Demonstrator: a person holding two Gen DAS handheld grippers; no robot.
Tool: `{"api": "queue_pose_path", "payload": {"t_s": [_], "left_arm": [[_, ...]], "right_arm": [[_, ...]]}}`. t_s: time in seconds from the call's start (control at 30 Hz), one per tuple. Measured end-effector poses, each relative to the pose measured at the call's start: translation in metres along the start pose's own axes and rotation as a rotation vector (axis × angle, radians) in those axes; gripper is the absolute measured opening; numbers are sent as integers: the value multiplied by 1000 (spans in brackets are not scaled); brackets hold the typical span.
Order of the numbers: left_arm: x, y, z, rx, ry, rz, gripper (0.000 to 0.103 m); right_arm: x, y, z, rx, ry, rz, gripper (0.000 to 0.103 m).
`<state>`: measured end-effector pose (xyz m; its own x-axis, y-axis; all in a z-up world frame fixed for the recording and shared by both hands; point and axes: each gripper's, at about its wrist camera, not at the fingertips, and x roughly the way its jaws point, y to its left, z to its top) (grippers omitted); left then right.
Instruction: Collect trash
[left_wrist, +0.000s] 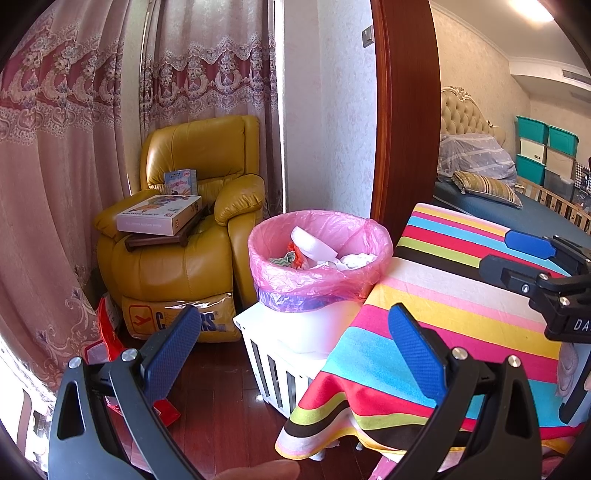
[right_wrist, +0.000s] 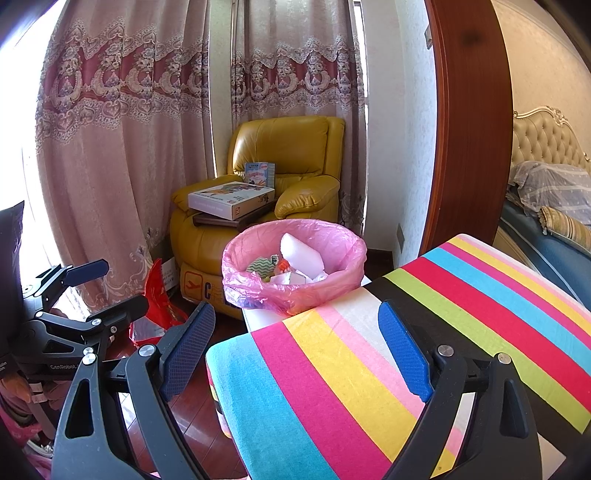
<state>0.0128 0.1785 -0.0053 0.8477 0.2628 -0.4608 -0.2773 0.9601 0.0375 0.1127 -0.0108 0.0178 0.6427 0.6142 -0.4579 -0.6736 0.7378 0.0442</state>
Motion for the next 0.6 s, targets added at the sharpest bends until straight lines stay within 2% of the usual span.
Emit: {"api": "queue_pose_path", "payload": {"t_s": [0.6], "left_arm": [[5, -4, 0, 12, 9, -9, 98]], "right_arm": [[0, 4, -1, -1, 2, 2, 85]]}}
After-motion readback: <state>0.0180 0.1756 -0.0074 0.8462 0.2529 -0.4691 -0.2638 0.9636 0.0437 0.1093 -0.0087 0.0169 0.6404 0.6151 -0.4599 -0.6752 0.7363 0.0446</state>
